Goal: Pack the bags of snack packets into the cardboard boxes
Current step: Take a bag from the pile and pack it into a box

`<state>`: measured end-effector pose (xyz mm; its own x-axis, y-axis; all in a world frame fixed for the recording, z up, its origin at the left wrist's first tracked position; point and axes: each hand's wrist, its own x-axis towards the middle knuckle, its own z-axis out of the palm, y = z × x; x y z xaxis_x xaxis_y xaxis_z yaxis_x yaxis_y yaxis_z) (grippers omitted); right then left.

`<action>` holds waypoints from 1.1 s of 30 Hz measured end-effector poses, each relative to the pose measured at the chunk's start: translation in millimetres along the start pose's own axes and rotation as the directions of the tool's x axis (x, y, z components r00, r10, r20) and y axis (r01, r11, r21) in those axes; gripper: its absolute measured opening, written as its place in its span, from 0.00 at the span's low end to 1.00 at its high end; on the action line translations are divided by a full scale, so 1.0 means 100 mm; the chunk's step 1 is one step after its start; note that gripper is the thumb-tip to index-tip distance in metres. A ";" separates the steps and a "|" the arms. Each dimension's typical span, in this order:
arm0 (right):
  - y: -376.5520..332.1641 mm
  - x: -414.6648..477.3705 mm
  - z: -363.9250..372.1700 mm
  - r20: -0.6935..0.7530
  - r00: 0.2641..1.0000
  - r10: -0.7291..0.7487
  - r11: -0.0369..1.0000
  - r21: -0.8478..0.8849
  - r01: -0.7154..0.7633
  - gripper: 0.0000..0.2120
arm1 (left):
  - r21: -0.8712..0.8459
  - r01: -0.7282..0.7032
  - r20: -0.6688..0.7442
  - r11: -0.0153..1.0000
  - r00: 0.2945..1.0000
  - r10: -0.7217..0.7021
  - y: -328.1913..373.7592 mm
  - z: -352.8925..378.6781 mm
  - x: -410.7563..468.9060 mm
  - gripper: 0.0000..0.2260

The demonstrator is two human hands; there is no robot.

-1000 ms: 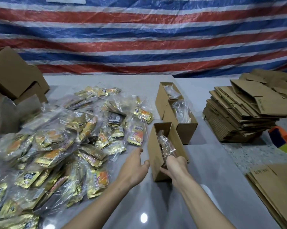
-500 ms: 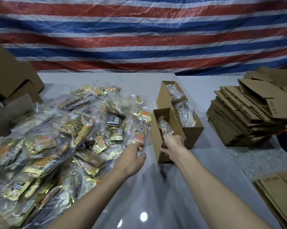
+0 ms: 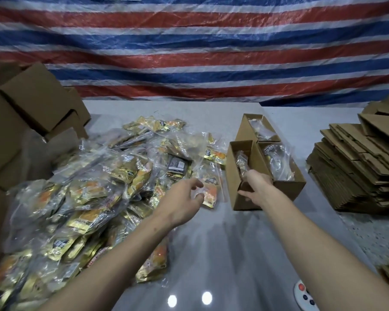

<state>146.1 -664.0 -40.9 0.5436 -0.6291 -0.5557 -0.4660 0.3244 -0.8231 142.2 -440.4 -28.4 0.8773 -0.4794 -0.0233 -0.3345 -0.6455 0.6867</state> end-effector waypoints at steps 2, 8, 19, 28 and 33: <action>0.05 -0.10 0.00 0.006 0.998 -0.061 0.996 -0.067 0.062 0.30 | 0.020 0.020 -0.039 1.000 0.999 -0.019 -0.12 -0.19 -0.13 0.15; 0.30 -0.83 0.22 0.082 0.955 -0.286 0.846 -0.447 0.291 0.27 | 0.053 0.212 -0.210 0.976 0.958 -0.196 -0.71 -0.87 -0.69 0.12; 1.01 -1.75 0.63 0.620 0.781 0.081 0.740 -0.562 0.369 0.03 | 0.259 0.742 -0.629 0.619 0.616 -0.475 -2.44 -2.19 -2.06 0.25; 1.15 -1.87 0.51 0.657 0.747 0.098 0.732 -0.556 0.393 0.04 | 0.070 0.840 -0.586 0.538 0.471 -0.659 -2.75 -2.16 -2.27 0.09; 1.17 -1.90 0.42 0.646 0.761 0.065 0.731 -0.550 0.404 0.04 | -0.029 0.787 -0.656 0.616 0.450 -0.606 -2.46 -2.35 -2.43 0.06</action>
<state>17.2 -476.8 -36.4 0.8340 -0.0017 -0.5518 -0.5049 -0.4057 -0.7619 91.9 -25.1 -21.5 0.8233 0.5654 0.0500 0.4945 -0.7577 0.4259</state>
